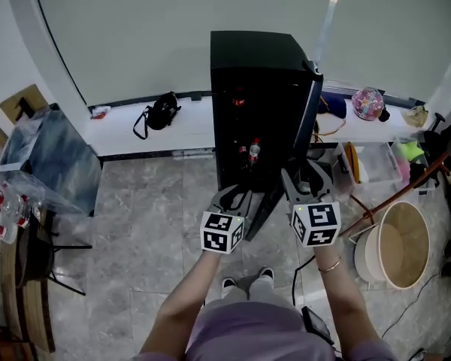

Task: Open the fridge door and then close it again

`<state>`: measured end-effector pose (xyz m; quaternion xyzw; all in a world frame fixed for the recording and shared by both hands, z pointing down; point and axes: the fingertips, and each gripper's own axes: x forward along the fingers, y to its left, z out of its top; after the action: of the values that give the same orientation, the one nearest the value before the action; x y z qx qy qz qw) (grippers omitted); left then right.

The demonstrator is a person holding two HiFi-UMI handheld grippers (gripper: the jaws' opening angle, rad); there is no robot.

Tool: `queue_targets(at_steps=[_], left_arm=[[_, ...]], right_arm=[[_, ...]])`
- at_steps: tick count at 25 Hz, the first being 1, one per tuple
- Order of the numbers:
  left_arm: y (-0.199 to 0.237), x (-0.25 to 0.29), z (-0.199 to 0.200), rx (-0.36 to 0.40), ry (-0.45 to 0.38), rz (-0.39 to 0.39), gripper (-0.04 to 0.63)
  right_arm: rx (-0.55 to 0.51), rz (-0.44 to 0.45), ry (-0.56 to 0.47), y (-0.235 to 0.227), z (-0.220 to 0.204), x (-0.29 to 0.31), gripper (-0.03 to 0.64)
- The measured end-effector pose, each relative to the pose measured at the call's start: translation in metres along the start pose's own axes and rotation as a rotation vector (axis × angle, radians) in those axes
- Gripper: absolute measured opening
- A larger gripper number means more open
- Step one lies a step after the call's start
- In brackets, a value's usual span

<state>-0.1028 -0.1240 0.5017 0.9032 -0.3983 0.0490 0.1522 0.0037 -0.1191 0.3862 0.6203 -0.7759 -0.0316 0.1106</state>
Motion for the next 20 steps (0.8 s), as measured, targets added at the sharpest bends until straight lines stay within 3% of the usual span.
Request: queue_targets(at_steps=[8, 20], left_arm=[[0.004, -0.001, -0.011, 0.019, 0.028, -0.027, 0.097], [-0.006, 0.046, -0.024, 0.052, 0.107, -0.076, 0.117]], right_arm=[[-0.043, 0.039, 0.023, 0.025, 0.006, 0.029, 0.218], [-0.064, 0.088, 0.020, 0.047, 0.014, 0.065, 0.204]])
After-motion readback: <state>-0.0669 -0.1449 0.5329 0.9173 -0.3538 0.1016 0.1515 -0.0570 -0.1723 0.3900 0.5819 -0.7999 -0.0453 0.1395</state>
